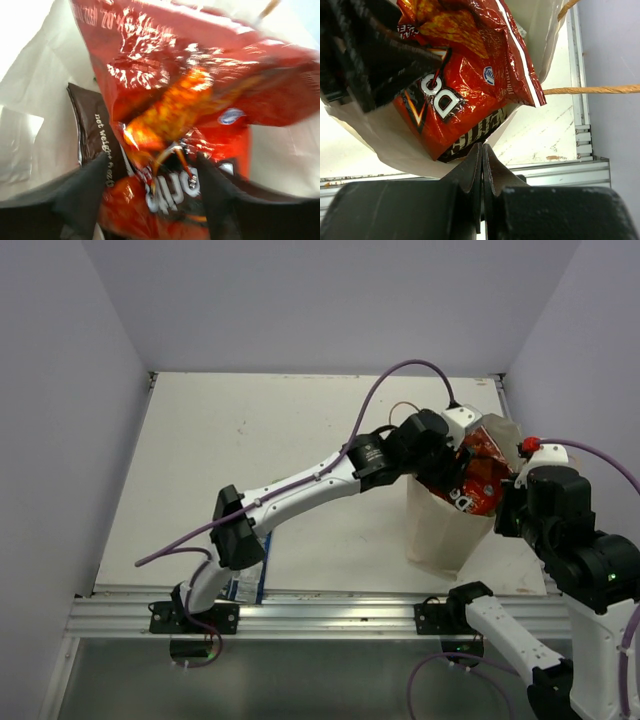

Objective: Place the snacks into the paper bag

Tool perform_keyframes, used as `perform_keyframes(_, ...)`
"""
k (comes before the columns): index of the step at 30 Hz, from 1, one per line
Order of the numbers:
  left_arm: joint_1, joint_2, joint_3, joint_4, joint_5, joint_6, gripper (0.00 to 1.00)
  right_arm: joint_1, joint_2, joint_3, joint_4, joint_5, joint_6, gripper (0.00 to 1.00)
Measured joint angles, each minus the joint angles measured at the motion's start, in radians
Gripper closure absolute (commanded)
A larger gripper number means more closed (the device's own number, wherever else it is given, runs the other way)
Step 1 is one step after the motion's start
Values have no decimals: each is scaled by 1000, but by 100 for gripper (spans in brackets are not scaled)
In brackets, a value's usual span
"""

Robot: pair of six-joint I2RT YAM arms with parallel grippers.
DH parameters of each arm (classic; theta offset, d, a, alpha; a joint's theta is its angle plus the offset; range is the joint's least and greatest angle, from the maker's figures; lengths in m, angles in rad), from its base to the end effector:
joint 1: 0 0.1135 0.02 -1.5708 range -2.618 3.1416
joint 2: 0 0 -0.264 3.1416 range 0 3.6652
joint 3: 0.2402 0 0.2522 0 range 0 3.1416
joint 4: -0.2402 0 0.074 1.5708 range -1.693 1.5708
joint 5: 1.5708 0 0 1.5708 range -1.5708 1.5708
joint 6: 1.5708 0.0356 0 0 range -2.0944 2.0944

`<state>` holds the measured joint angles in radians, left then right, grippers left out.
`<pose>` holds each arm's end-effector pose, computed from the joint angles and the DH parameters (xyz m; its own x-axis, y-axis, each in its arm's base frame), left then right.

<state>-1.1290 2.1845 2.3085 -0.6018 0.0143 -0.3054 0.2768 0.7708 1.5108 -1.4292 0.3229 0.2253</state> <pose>0.2155 -0.4567 0.3688 -0.4609 0.2714 -0.8449 0.8081 0.5218 -0.2733 0.0552 0.0040 0.4384 -0.6015 0.0494 -0.7973 0.1137 0.9932 -0.0243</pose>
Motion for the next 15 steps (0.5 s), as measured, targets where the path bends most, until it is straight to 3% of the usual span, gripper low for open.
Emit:
perform_keyframes(1,-1,-36,-55,48,-1,9,12,0,0,0,0,0,0,100)
perform_keyframes(6,-13,-205,-114,187,-80,26,5,0,0,0,1,0,0,100)
perform_keyframes(10,-19,-541,-353,335,-304,45,2,1,0,0,0,0,0,100)
perform_keyframes(12,0,-710,-476,322,-422,28,2,4,0,0,0,0,-1,100)
perform_keyframes(15,123,-887,-629,217,-552,-77,0,5,0,0,0,0,0,100)
